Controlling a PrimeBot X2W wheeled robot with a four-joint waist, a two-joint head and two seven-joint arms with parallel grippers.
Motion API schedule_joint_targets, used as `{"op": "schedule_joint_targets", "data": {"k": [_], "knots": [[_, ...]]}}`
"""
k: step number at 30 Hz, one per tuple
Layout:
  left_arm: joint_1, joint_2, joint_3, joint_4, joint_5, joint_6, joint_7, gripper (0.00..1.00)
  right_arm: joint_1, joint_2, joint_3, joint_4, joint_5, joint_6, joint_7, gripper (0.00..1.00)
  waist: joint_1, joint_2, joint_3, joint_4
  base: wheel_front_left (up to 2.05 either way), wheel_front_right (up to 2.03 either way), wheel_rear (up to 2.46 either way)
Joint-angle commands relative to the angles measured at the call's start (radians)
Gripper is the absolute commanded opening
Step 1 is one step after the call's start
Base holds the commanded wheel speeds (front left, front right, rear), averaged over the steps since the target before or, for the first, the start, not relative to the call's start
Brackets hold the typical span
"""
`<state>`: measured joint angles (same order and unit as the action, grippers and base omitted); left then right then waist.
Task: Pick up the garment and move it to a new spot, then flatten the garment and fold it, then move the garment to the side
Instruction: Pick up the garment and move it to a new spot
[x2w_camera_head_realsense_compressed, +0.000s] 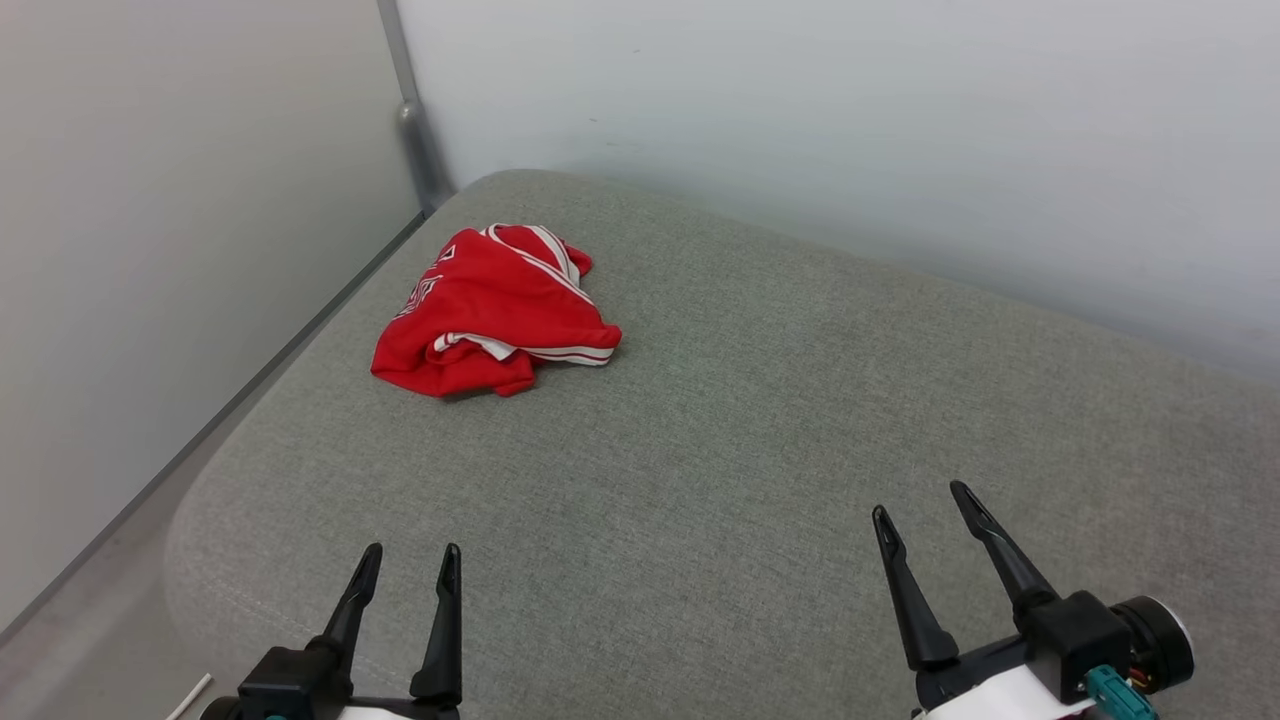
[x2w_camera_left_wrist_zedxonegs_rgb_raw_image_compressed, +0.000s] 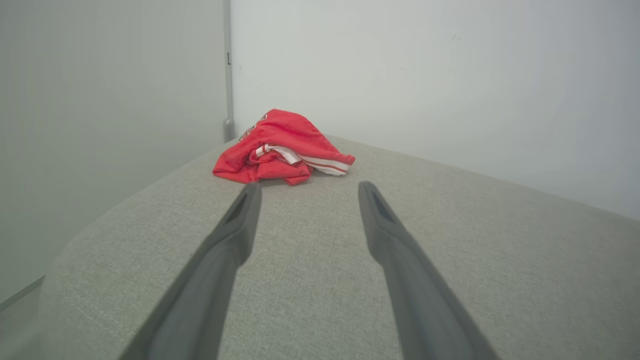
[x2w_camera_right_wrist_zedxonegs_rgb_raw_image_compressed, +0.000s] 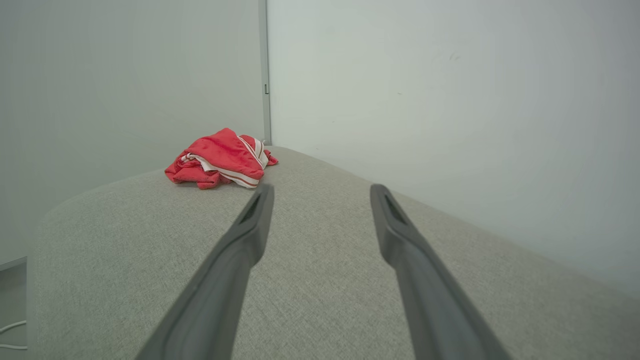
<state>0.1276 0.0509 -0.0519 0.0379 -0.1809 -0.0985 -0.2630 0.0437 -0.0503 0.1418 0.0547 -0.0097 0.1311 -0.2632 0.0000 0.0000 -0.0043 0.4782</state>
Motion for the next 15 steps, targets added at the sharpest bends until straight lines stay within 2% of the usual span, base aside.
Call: {"op": "schedule_joint_targets", "data": {"k": [1, 6, 12, 15], "knots": [[0.004, -0.001, 0.005, -0.001, -0.004, -0.005, -0.003, 1.0, -0.004, 0.0, 0.003, -0.002, 0.0, -0.001, -0.002, 1.0, 0.0, 0.0, 0.001, -0.003, 0.0, 0.0, 0.0], [-0.009, -0.001, 0.017, -0.002, -0.027, -0.005, -0.003, 1.0, -0.01, 0.0, 0.008, -0.01, -0.014, -0.001, -0.002, 1.0, 0.0, 0.0, 0.02, -0.026, 0.0, 0.0, 0.0], [-0.091, 0.001, 0.037, 0.022, -0.045, -0.018, -0.003, 1.0, -0.044, 0.0, 0.019, -0.036, -0.049, -0.001, -0.002, 1.0, 0.0, 0.0, 0.109, -0.083, 0.0, 0.0, 0.0], [-0.179, 0.037, 0.036, 0.091, -0.072, -0.026, -0.003, 1.0, -0.063, 0.0, 0.027, -0.045, -0.073, -0.001, -0.002, 1.0, 0.0, 0.0, 0.156, -0.116, 0.0, 0.0, 0.0]]}}
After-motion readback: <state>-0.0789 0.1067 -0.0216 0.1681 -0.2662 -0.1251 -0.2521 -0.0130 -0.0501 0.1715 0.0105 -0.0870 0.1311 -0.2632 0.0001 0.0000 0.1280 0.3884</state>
